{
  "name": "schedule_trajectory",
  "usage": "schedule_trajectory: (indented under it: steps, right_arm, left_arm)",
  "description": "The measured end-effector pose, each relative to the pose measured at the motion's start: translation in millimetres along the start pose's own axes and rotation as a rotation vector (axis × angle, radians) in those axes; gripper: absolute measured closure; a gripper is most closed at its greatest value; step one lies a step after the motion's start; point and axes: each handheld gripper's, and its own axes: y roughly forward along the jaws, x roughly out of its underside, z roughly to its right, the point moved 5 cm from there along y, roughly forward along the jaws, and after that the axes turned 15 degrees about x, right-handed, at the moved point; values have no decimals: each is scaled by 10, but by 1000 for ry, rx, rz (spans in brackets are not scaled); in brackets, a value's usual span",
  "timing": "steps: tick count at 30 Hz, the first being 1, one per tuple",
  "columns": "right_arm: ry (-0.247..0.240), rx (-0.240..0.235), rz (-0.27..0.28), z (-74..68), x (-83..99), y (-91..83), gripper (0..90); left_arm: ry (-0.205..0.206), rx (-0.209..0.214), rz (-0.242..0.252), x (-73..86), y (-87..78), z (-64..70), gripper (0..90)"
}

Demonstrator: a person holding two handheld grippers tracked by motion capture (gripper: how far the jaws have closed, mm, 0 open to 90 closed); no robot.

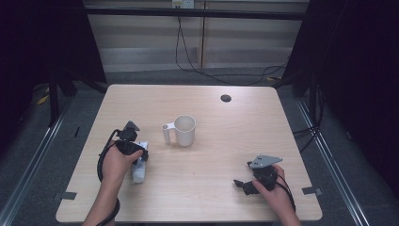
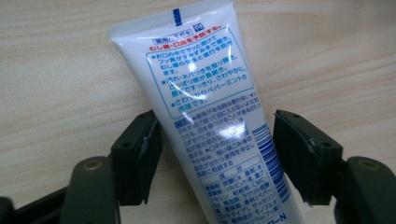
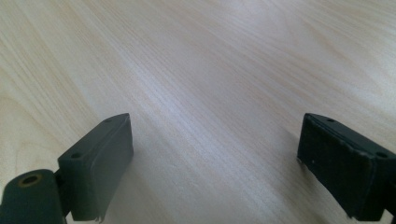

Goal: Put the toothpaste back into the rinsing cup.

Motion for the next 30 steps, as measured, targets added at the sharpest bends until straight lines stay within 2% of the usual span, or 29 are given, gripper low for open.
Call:
schedule_trajectory:
  steps: [3, 7, 10, 14, 19, 21, 22, 25, 30]
  right_arm:
    - [1, -1, -1, -1, 1, -1, 99]
    - [0, -1, 0, -1, 0, 0, 99]
    - [0, 0, 0, 0, 0, 0, 99]
    - [0, 0, 0, 0, 0, 0, 99]
    - [-1, -1, 0, 1, 0, 0, 99]
    - [0, -1, 0, 0, 0, 0, 99]
    - [0, -1, 0, 0, 0, 0, 99]
    - [0, 0, 0, 0, 0, 0, 99]
    - [0, 0, 0, 0, 0, 0, 99]
  left_arm:
    - [5, -1, -16, -4, -1, 21, 391]
    - [11, 21, -30, -11, -15, 33, 515]
    - [46, 33, -38, -18, -47, 45, 582]
    - [85, 24, -25, -24, -72, 46, 611]
    - [147, 6, 31, -34, -143, 56, 625]
    - [166, 33, 70, -45, -198, 85, 626]
    - [166, 33, 70, -45, -198, 85, 626]
    - [207, 36, 100, -61, -261, 116, 626]
    - [225, 71, 155, -74, -356, 146, 627]
